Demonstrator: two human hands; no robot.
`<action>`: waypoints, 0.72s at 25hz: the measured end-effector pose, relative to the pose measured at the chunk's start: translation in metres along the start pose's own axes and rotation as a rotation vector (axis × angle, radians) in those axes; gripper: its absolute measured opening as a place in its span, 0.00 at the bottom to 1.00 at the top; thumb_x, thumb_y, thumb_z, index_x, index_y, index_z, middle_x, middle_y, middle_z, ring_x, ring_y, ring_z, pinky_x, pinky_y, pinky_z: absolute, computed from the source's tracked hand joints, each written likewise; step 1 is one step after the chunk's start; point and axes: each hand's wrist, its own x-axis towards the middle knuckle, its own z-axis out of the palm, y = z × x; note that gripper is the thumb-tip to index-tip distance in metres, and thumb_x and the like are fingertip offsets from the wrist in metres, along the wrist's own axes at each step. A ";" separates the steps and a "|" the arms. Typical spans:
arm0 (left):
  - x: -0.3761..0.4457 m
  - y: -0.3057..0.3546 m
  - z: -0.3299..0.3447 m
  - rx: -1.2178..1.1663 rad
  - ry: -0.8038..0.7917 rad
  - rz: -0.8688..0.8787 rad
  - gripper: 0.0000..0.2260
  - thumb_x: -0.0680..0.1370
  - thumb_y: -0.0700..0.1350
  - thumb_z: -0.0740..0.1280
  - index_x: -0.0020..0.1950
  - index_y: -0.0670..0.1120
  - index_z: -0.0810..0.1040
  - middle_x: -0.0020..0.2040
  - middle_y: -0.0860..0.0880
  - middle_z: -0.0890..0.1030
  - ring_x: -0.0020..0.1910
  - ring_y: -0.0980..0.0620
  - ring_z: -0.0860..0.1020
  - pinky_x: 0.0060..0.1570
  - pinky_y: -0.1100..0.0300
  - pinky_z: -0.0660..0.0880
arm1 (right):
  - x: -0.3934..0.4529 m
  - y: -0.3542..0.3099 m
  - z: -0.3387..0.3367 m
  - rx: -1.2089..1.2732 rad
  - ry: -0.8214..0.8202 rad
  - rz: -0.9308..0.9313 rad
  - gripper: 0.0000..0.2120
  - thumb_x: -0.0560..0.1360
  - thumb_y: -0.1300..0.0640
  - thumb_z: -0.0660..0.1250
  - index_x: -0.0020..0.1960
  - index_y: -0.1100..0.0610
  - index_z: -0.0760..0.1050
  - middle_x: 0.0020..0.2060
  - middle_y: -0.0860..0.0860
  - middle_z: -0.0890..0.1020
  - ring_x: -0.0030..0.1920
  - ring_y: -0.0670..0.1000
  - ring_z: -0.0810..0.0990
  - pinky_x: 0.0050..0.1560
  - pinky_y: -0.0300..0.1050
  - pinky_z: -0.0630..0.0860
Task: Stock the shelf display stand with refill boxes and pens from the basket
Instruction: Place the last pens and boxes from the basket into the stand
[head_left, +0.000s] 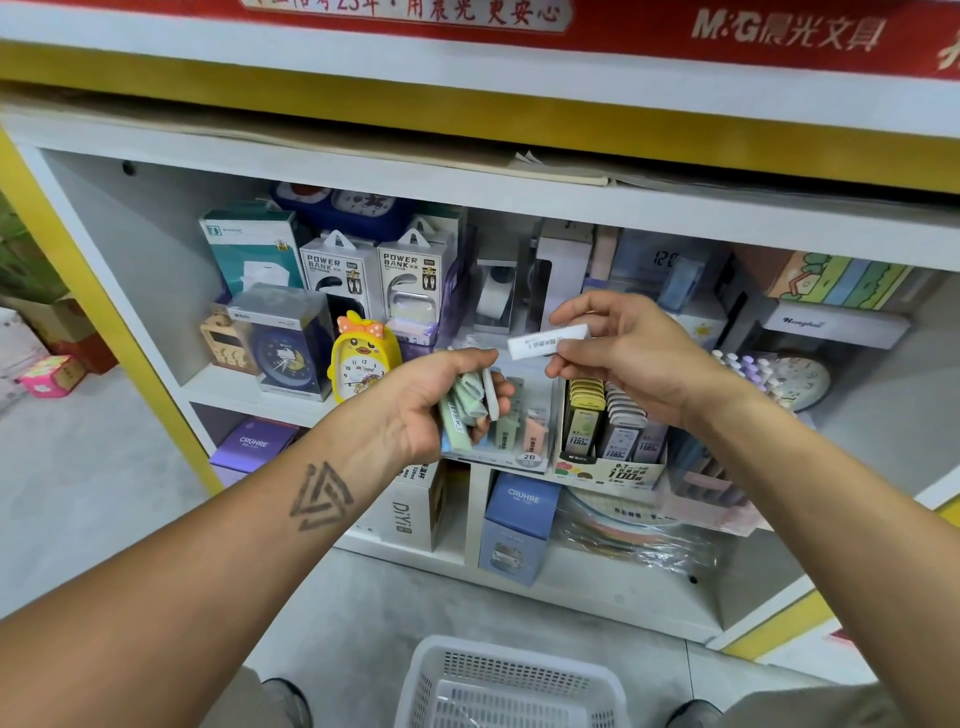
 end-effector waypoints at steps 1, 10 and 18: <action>0.000 0.000 0.000 0.006 0.004 -0.003 0.08 0.78 0.47 0.68 0.45 0.42 0.80 0.37 0.46 0.84 0.29 0.52 0.81 0.27 0.65 0.72 | 0.001 0.001 -0.001 -0.059 0.022 -0.027 0.07 0.77 0.71 0.68 0.54 0.65 0.78 0.39 0.61 0.85 0.40 0.54 0.86 0.42 0.40 0.82; -0.001 -0.002 0.000 0.040 0.019 -0.017 0.08 0.79 0.47 0.68 0.46 0.43 0.80 0.36 0.46 0.84 0.30 0.52 0.81 0.28 0.65 0.71 | 0.008 0.014 -0.001 -1.098 0.038 -0.222 0.03 0.77 0.54 0.71 0.50 0.47 0.79 0.42 0.43 0.82 0.46 0.49 0.80 0.49 0.46 0.76; -0.003 -0.002 -0.004 0.066 0.009 -0.022 0.09 0.79 0.48 0.67 0.47 0.43 0.80 0.38 0.46 0.84 0.31 0.52 0.81 0.27 0.65 0.71 | 0.013 0.029 0.018 -1.214 0.044 -0.266 0.04 0.75 0.53 0.73 0.49 0.51 0.83 0.44 0.48 0.84 0.45 0.50 0.78 0.47 0.43 0.72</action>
